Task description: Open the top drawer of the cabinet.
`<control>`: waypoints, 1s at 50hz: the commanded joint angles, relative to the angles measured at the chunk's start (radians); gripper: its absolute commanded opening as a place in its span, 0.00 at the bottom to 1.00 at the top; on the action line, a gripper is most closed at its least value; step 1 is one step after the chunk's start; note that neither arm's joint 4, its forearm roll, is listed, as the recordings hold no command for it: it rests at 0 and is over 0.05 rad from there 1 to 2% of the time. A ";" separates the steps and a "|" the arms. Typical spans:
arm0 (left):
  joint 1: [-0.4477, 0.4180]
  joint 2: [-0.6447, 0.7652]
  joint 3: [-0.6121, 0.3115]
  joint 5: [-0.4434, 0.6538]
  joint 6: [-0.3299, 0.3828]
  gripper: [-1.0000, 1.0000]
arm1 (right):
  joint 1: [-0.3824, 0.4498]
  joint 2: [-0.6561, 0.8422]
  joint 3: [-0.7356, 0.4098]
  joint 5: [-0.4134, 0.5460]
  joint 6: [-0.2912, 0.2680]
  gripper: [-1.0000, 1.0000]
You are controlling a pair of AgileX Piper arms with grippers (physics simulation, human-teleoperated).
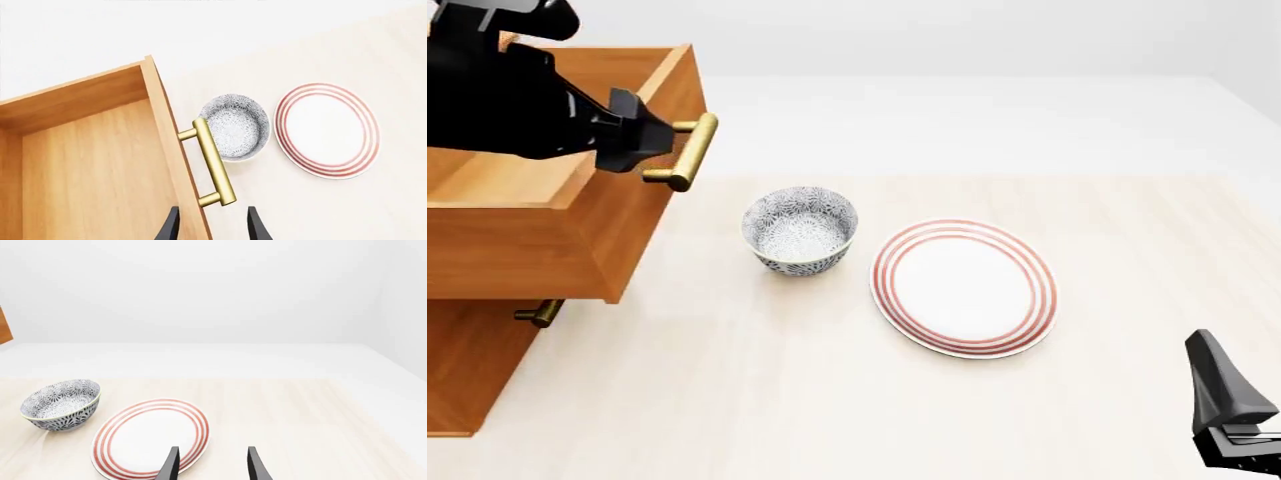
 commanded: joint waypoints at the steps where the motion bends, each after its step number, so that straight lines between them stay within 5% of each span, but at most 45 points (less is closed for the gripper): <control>1: 0.004 -0.007 -0.014 0.021 0.001 1.00 | 0.000 -0.002 0.000 0.002 0.000 1.00; 50: 0.041 -0.136 -0.081 0.130 0.030 1.00 | 0.000 -0.002 0.000 0.002 0.001 1.00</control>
